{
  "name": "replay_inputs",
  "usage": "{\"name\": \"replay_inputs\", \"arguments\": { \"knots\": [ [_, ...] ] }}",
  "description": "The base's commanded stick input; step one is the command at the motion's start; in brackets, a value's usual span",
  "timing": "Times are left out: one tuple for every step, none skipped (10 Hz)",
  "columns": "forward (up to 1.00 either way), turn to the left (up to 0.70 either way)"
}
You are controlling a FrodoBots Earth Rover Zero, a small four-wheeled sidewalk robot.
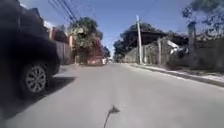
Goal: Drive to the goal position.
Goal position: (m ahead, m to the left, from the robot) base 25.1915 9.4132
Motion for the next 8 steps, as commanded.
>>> {"name": "replay_inputs", "arguments": {
  "knots": [
    [1.0, -0.05],
    [1.0, -0.04],
    [1.0, -0.04],
    [1.0, -0.04],
    [1.0, -0.04],
    [1.0, -0.04],
    [1.0, -0.06],
    [1.0, -0.13]
  ]
}}
